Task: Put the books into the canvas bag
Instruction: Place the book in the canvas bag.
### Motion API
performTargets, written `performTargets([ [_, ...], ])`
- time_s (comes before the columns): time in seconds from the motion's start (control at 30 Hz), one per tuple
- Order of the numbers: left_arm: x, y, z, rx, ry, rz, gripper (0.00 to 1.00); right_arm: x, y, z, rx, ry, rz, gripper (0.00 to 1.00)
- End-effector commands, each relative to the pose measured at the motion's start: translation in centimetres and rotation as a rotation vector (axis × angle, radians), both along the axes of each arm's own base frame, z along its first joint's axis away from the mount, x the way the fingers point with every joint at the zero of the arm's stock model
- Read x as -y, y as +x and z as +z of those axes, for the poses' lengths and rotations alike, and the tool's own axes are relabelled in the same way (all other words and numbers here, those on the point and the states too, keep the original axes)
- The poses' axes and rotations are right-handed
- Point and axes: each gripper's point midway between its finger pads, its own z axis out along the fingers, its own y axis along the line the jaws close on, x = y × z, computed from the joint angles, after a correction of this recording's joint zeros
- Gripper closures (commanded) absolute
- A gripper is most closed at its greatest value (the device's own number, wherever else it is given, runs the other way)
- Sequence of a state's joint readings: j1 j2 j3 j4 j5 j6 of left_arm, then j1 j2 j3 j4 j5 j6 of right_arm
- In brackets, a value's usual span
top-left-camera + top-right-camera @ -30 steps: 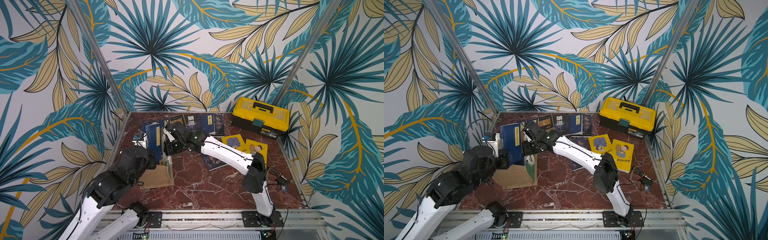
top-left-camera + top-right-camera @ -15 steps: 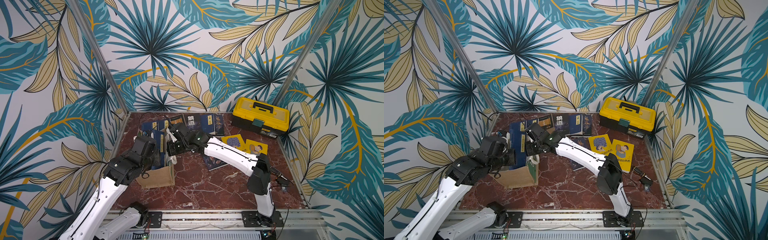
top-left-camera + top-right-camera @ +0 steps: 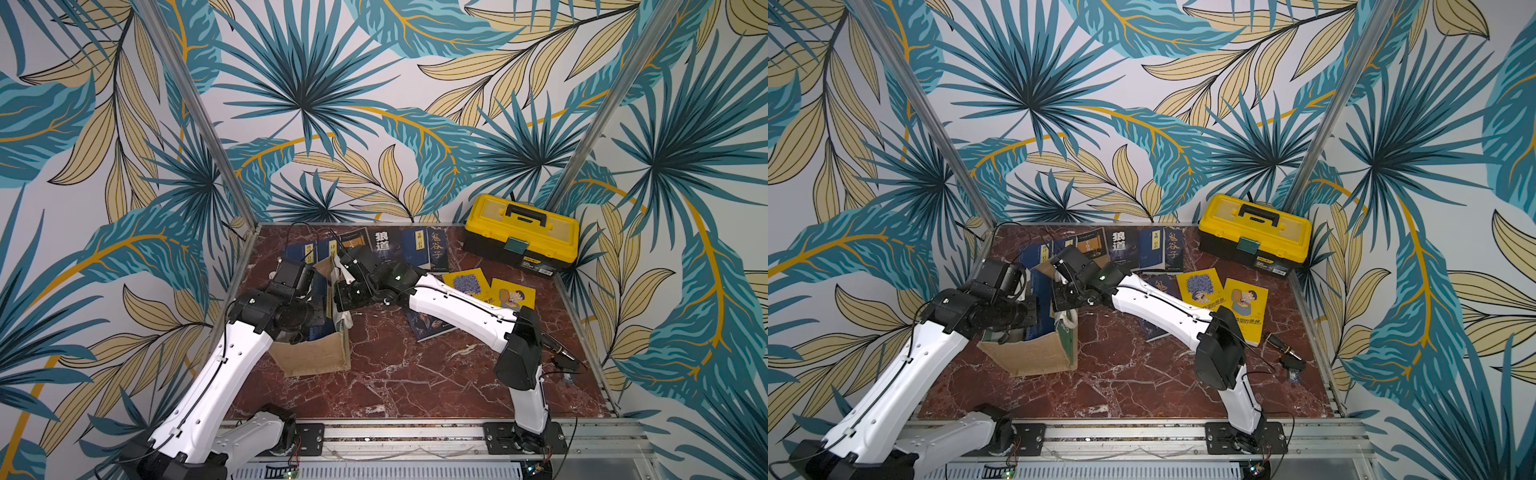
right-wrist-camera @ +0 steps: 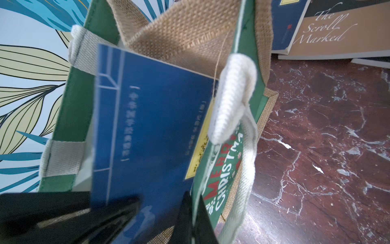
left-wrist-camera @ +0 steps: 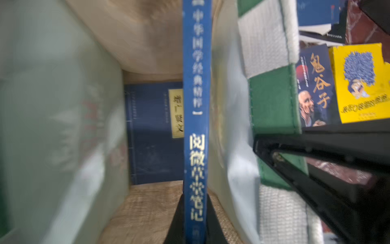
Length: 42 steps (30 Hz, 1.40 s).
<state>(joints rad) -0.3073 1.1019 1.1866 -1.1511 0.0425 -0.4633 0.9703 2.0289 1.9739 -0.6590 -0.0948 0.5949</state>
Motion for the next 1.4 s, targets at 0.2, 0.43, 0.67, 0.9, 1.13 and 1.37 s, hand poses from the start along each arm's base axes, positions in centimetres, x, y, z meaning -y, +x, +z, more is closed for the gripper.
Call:
performTargets([
  [0.2,1.7,2.7,-1.0,0.03,-0.285,-0.016,1.0,0.7,-0.1,0.8,0.007,0.021,-0.011,1.0],
  [0.43,-0.1,3.2,-6.7,-0.075,-0.318,0.027,1.0,0.7,-0.2,0.7,0.009,0.019,-0.006,1.0],
  [0.67,-2.3,3.1,-9.8,-0.148,-0.278,0.054,0.89,0.8,-0.1,0.5,0.006,0.014,-0.007,1.0],
  [0.9,-3.5,3.8,-7.2,-0.074,-0.215,0.058,0.64,0.9,-0.1,0.4,0.006,0.007,-0.007,1.0],
  [1.13,-4.2,4.1,-0.6,0.093,-0.189,0.079,0.59,0.8,0.0,0.5,0.013,0.011,-0.006,1.0],
  [1.37,-3.2,3.9,2.3,0.166,-0.253,0.069,0.69,0.7,0.1,0.8,0.02,0.019,-0.006,1.0],
])
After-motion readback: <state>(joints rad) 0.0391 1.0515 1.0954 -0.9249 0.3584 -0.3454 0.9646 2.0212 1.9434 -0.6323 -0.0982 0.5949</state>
